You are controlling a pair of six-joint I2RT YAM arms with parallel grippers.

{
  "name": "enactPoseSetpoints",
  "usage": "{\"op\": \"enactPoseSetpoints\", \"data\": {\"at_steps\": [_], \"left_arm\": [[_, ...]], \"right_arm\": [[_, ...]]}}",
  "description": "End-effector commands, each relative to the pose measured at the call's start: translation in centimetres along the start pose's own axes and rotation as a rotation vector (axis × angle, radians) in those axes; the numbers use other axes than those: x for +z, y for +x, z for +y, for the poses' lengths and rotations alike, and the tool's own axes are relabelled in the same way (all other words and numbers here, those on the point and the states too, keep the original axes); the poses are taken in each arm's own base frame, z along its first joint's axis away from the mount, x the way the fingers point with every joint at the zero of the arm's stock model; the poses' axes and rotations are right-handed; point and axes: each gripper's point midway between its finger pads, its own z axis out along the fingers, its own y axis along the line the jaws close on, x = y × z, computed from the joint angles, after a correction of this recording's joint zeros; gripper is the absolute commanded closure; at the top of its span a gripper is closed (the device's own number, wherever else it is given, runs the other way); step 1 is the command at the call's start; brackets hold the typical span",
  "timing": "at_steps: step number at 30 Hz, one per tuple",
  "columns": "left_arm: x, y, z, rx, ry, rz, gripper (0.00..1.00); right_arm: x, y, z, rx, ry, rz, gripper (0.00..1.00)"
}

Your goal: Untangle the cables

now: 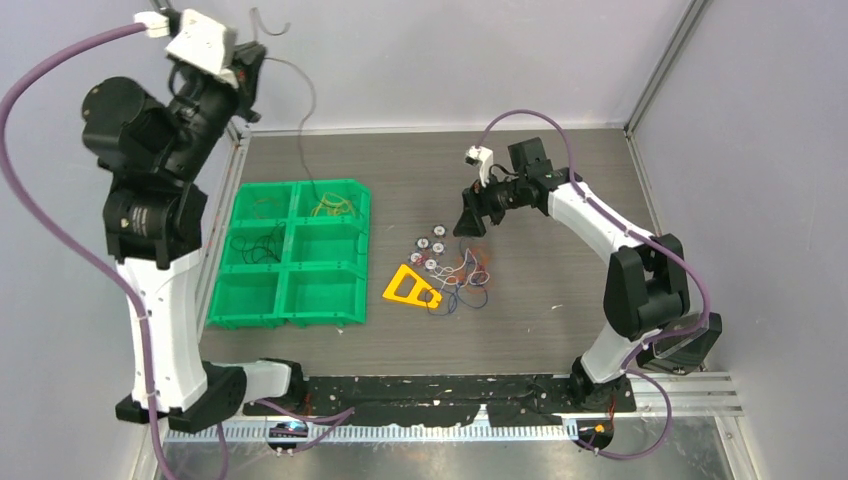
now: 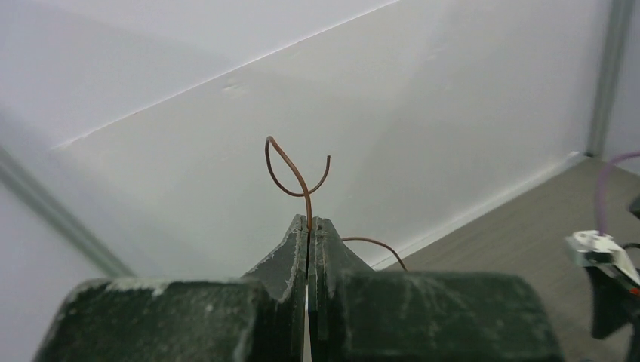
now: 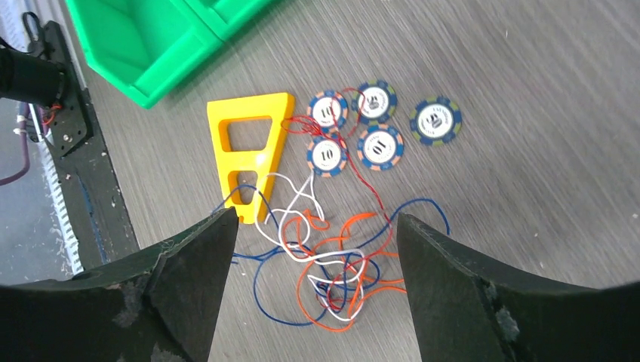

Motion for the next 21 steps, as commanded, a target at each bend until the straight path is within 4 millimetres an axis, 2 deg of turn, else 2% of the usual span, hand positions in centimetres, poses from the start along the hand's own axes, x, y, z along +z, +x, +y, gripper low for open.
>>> {"op": "enactPoseSetpoints", "data": {"at_steps": [1, 5, 8, 18, 21], "left_arm": [[-4.4, -0.4, 5.6, 0.023, -0.273, 0.036, 1.00], [-6.4, 1.6, 8.9, -0.017, -0.415, 0.104, 1.00], [-7.6, 4.2, 11.3, -0.037, -0.488, 0.159, 1.00], [-10.2, 14.1, 14.2, -0.062, -0.520, 0.339, 1.00], [-10.8, 16.9, 14.3, -0.101, -0.496, 0.383, 1.00]], "right_arm": [[0.1, 0.0, -0.9, 0.016, 0.034, 0.008, 0.17], [0.2, 0.6, -1.0, 0.018, 0.034, 0.025, 0.18], [0.2, 0.9, -1.1, 0.014, 0.035, 0.039, 0.18], [0.4, 1.3, -1.6, 0.026, 0.047, 0.065, 0.18], [0.4, 1.6, -1.7, 0.034, 0.049, 0.072, 0.18]]}}
